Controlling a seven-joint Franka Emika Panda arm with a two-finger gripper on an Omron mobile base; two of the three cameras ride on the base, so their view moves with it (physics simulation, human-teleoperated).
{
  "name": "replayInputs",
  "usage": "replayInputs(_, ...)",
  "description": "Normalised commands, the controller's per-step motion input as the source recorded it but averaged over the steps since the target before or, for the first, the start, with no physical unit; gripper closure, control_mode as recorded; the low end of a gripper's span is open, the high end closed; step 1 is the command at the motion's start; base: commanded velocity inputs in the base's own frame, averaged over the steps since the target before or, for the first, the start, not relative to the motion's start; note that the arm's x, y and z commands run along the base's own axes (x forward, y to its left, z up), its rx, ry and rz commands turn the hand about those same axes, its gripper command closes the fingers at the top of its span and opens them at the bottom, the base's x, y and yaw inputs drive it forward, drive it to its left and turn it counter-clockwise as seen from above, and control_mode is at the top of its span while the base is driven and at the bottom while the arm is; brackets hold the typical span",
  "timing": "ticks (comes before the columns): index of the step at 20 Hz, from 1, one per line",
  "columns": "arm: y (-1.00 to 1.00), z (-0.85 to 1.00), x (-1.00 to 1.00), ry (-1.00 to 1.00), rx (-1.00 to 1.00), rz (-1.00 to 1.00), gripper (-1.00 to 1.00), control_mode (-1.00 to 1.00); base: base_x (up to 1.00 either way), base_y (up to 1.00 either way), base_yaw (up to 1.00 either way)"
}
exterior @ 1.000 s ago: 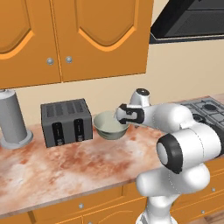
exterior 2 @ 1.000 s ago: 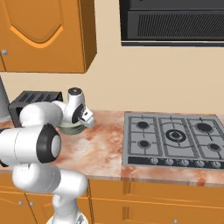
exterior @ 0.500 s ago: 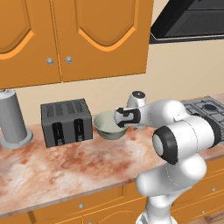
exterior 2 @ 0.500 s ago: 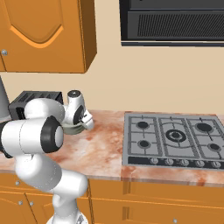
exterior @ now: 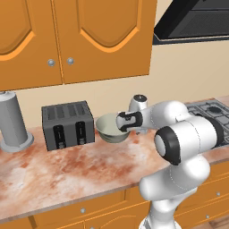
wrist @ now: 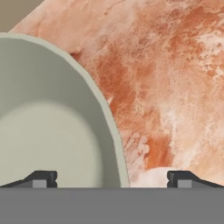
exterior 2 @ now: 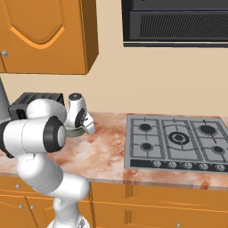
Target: Pick the cup and bowl from the counter and place them on the counter next to the sink.
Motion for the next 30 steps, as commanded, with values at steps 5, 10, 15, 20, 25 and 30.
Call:
replayInputs(5, 0.0, 0.0, 0.0, 0.0, 0.0, 0.0, -1.0, -1.0, 0.0, 0.0, 0.0)
replayInputs(10, 0.0, 0.0, 0.0, 0.0, 0.0, 0.0, 1.0, -1.0, 0.0, 0.0, 0.0)
replayInputs(15, 0.03, 0.0, 0.0, 0.0, 0.0, 0.0, 1.0, -1.0, 0.0, 0.0, 0.0)
replayInputs(20, 0.11, 0.0, 0.0, 0.0, 0.0, -0.02, 1.0, -1.0, 0.0, 0.0, 0.0)
replayInputs(25, -0.03, 0.02, -0.02, 0.0, 0.0, -0.01, 1.0, -1.0, 0.0, 0.0, 0.0)
replayInputs(30, -0.17, 0.26, -0.25, 0.0, 0.08, -0.03, 1.0, -1.0, 0.0, 0.0, 0.0)
